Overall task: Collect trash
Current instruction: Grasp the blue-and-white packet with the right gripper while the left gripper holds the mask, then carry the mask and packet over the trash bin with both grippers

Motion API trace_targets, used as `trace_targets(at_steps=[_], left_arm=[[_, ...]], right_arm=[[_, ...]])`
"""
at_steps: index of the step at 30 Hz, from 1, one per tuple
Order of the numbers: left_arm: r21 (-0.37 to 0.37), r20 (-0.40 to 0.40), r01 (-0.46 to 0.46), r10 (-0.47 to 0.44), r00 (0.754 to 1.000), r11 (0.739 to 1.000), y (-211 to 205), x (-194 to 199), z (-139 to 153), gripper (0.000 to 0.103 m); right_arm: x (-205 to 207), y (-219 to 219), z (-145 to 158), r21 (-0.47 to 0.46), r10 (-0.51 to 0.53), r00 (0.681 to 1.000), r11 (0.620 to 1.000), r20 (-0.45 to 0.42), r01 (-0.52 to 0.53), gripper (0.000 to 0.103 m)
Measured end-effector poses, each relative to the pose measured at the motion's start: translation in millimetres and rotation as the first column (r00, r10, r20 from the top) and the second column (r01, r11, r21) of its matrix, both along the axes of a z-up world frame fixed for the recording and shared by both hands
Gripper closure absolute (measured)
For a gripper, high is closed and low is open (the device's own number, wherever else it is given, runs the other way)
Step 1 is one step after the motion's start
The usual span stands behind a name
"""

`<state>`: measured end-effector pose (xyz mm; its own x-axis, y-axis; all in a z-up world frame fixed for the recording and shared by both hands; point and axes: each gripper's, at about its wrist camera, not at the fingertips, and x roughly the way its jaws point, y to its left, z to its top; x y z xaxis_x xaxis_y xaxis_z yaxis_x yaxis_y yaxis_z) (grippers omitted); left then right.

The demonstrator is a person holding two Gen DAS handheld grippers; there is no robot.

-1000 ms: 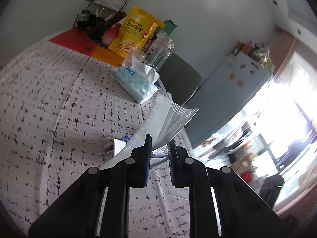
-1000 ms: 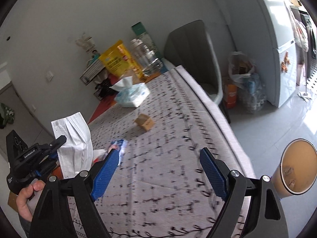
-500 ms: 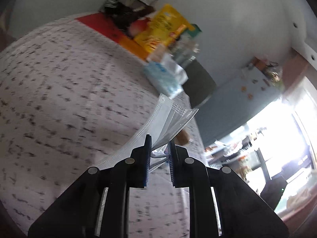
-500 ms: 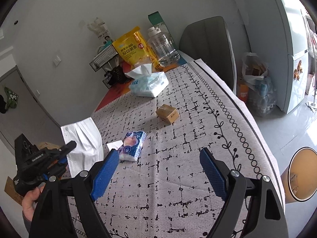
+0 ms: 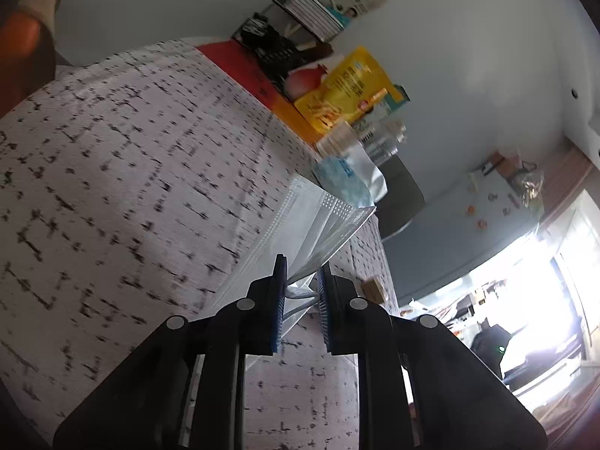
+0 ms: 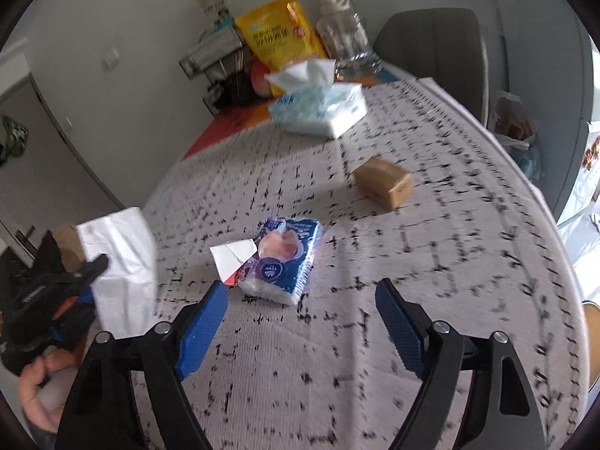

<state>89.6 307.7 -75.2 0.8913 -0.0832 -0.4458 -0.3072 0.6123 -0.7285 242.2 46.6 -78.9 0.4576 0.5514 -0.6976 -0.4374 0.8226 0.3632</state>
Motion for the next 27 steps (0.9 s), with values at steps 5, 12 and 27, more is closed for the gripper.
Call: trace_targets(at_steps=[5, 12, 27], left_arm=[[-0.022, 0.006, -0.027, 0.027, 1.000, 0.999, 11.2, -7.3, -5.6, 0.087], [-0.031, 0.017, -0.035, 0.035, 0.999, 0.999, 13.3, -14.2, -7.8, 0.087], [0.011, 0.051, 0.034, -0.034, 0.998, 0.999, -31.9, -1.2, 16.5, 0.087]], right_arm=[[11.0, 27.8, -6.9, -0.043, 0.019, 1.000, 0.999, -0.019, -0.020, 0.037], [11.1, 49.2, -15.7, -0.092, 0.077, 0.997, 0.993, -0.025, -0.079, 0.094], [-22.8, -19.8, 21.6, -0.012, -0.006, 0.998, 1.000, 0.069, 0.006, 0.096]])
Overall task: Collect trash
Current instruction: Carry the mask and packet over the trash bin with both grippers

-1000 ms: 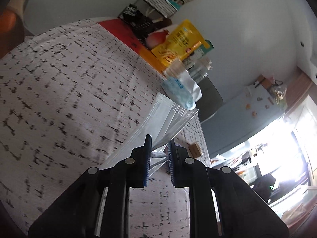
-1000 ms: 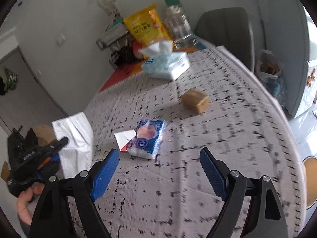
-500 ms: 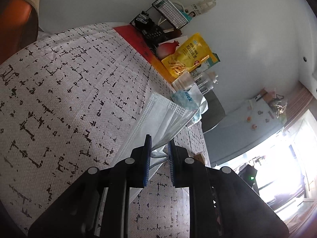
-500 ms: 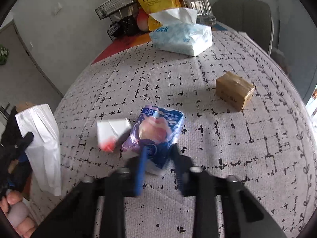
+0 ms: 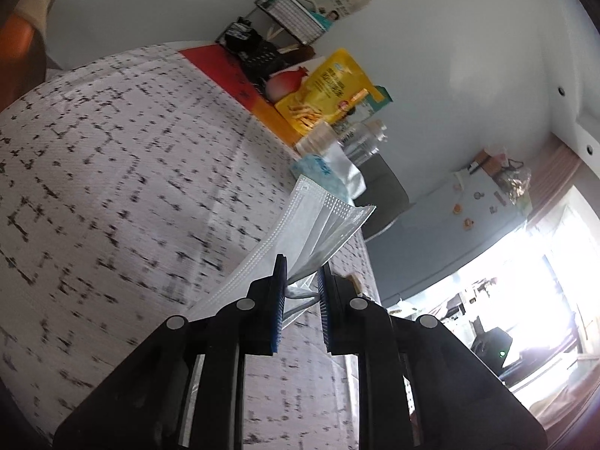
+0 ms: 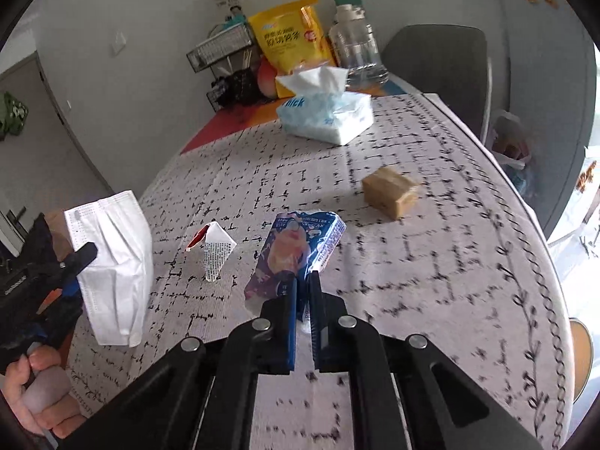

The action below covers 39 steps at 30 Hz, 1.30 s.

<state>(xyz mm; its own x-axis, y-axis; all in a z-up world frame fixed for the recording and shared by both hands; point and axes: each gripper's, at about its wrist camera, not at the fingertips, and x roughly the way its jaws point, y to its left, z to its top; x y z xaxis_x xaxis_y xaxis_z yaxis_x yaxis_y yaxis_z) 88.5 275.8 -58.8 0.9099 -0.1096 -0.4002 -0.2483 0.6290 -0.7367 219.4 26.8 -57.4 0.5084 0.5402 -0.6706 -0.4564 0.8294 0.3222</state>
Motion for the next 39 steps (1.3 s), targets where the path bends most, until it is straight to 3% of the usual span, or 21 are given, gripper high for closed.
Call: trace_targets(at_steps=[8, 19, 32, 39], left_arm=[[0.058, 0.017, 0.093, -0.095, 0.995, 0.994, -64.4, 22.7, 18.8, 0.087], [0.126, 0.006, 0.227, -0.230, 0.973, 0.966, -163.2, 55.5, 35.7, 0.087], [0.178, -0.061, 0.416, -0.412, 0.909, 0.892, -280.7, 114.0, 31.7, 0.087], [0.176, -0.104, 0.519, -0.508, 0.855, 0.837, -355.0, 147.8, 18.5, 0.087]], right_arm=[[-16.5, -82.2, 10.8, 0.101, -0.109, 0.994, 0.989, 0.002, 0.108, 0.096], [-18.9, -195.9, 4.1, 0.173, -0.258, 0.966, 0.951, -0.011, 0.256, 0.096], [-21.8, -322.2, -17.3, 0.214, -0.447, 0.893, 0.868, -0.060, 0.449, 0.096], [-27.3, -386.7, -31.1, 0.216, -0.528, 0.845, 0.818, -0.090, 0.534, 0.096]])
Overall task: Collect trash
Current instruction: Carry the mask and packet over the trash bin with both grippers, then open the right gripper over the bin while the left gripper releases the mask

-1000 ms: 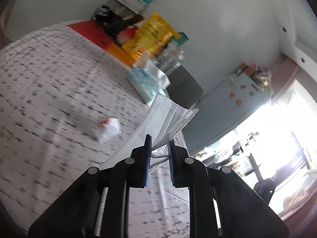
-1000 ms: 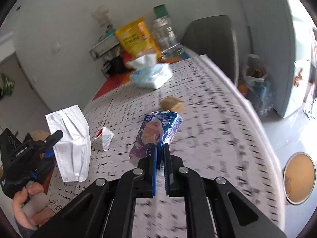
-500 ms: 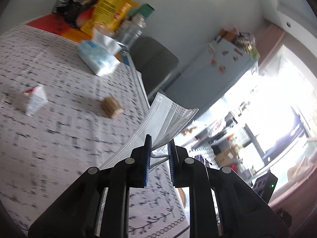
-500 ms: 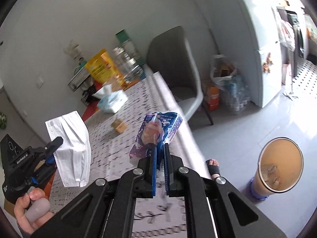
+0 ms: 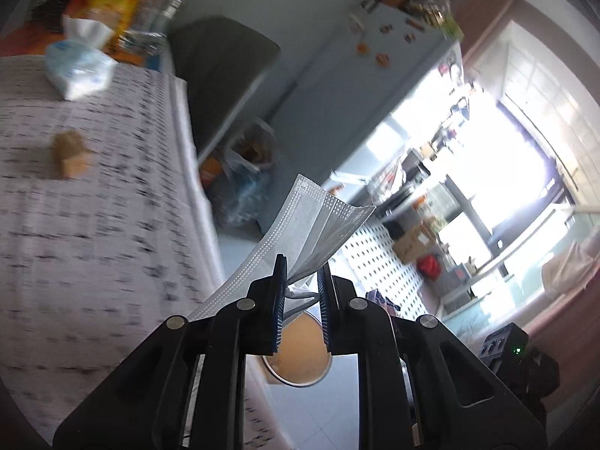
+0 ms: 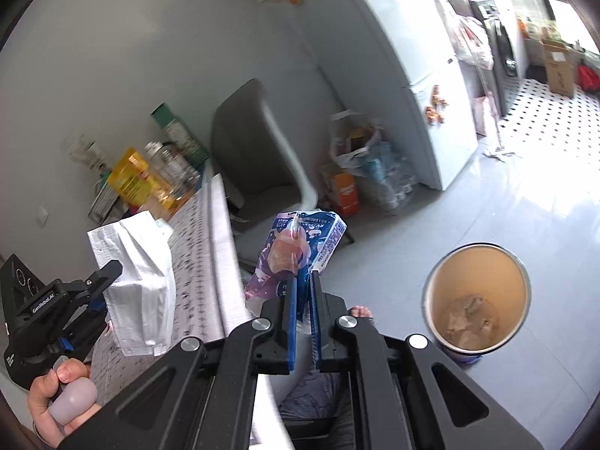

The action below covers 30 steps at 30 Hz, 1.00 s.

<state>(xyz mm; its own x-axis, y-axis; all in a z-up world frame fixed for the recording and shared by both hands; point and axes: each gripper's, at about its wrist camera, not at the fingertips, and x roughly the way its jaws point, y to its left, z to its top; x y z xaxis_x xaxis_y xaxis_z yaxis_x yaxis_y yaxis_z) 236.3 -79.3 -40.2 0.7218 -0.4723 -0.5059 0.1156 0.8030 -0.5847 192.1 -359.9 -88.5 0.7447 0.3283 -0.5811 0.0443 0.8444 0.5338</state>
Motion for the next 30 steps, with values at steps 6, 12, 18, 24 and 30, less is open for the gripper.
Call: trace_targets(at_steps=[6, 12, 18, 24, 30], left_arm=[[0.042, -0.038, 0.104, -0.103, 0.994, 0.994, -70.9, 28.3, -12.6, 0.087], [0.046, -0.087, 0.177, -0.172, 0.981, 0.983, -127.1, 53.7, -34.6, 0.087], [0.031, -0.150, 0.201, -0.194, 0.969, 0.979, -164.6, 78.8, -66.8, 0.087], [0.038, -0.185, 0.226, -0.216, 0.959, 0.973, -192.2, 94.0, -89.6, 0.087], [0.048, -0.228, 0.237, -0.220, 0.949, 0.970, -198.1, 101.4, -110.4, 0.087]], right_arm=[[-3.6, -54.4, -18.0, 0.021, -0.087, 0.996, 0.996, -0.029, 0.087, 0.096], [-4.2, -95.0, -46.6, 0.040, -0.149, 0.986, 0.988, -0.079, 0.152, 0.096], [7.3, -128.2, -83.9, 0.041, -0.203, 0.968, 0.977, -0.145, 0.211, 0.096], [34.3, -148.9, -121.1, 0.049, -0.230, 0.956, 0.969, -0.183, 0.242, 0.092], [57.3, -170.1, -161.9, 0.049, -0.265, 0.937, 0.958, -0.228, 0.283, 0.049]])
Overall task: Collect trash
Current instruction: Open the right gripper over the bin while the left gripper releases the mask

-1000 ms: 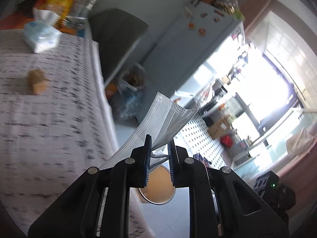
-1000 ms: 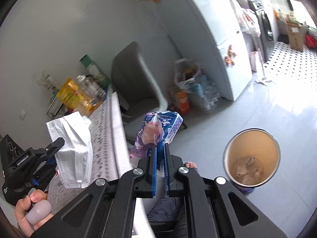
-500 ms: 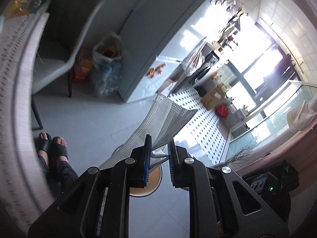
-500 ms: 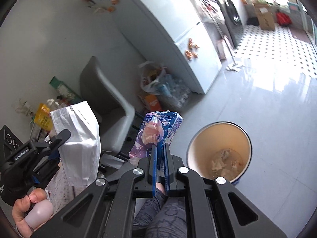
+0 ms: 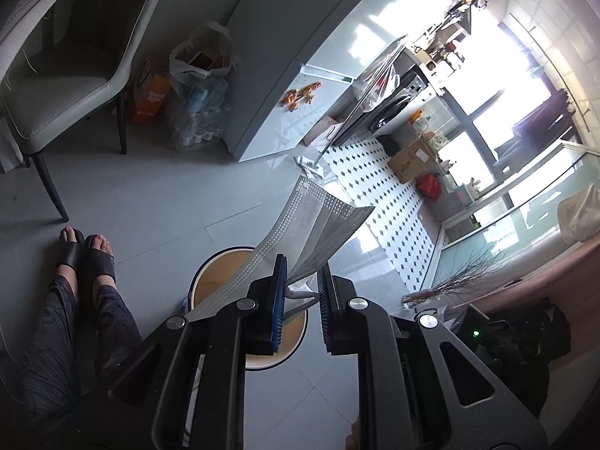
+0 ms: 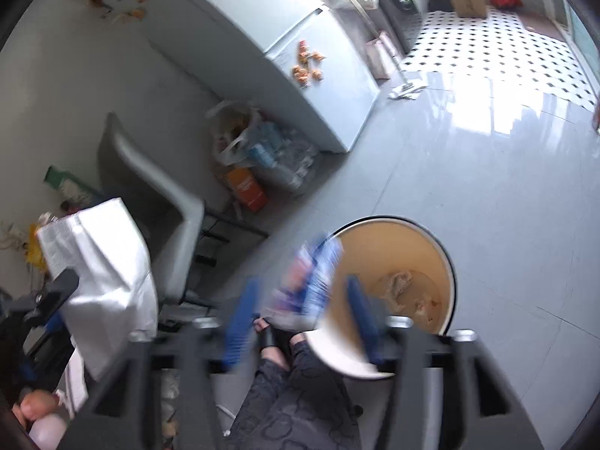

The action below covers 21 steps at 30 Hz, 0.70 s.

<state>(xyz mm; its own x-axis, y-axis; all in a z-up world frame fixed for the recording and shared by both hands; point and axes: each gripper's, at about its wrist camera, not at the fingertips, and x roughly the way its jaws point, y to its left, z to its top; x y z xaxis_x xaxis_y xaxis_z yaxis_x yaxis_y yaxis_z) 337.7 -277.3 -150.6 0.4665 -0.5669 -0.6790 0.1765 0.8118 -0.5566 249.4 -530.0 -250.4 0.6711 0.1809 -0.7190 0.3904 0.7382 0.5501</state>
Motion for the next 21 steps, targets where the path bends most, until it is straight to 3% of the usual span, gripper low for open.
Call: trace_targets(at_steps=[9, 21], left_arm=[[-0.018, -0.050, 0.031, -0.032, 0.998, 0.999, -35.6, 17.0, -25.9, 0.087], [-0.040, -0.151, 0.046, -0.051, 0.987, 0.998, -76.1, 62.1, -66.8, 0.086]], right_arm=[[-44.7, -22.0, 18.5, -0.005, -0.088, 0.996, 0.996, 0.003, 0.088, 0.036], [-86.4, -41.2, 46.1, -0.013, -0.177, 0.983, 0.984, 0.050, 0.178, 0.034]])
